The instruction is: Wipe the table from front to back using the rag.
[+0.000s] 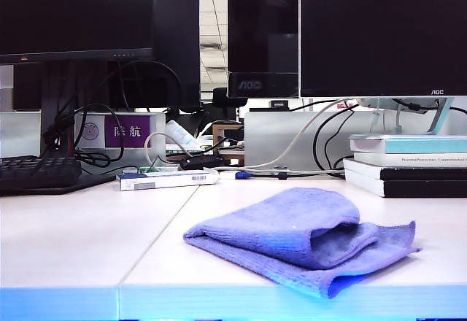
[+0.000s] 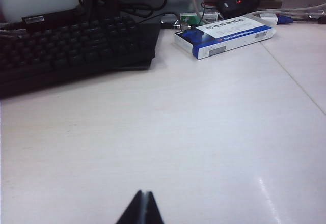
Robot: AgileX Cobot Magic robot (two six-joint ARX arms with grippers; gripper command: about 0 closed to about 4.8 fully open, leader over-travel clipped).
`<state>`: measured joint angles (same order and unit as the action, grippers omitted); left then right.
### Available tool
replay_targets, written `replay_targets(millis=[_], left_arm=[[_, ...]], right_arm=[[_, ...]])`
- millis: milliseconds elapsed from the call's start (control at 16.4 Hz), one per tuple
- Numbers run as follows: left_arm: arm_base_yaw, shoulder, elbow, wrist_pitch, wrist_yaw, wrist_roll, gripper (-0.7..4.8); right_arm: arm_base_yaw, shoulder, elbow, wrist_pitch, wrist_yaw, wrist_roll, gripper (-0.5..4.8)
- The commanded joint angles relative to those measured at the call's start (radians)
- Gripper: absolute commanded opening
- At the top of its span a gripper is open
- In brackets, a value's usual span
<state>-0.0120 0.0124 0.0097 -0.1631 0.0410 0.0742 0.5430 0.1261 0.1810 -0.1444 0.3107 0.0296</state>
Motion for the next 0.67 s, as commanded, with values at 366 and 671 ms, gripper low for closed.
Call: replay_targets(millis=[366,671], left_arm=[[0.0,0.0,-0.002,-0.016,0.0,-0.003,-0.03],[0.0,-0.004,-0.002,-0.016,0.002,-0.003,-0.03]], right_arm=[[-0.331,-0.094,-0.176,0.127,-0.258,0.005,-0.05],[-0.343,-0.124,-0.18,-0.027,-0.263,0.003,-0.05]])
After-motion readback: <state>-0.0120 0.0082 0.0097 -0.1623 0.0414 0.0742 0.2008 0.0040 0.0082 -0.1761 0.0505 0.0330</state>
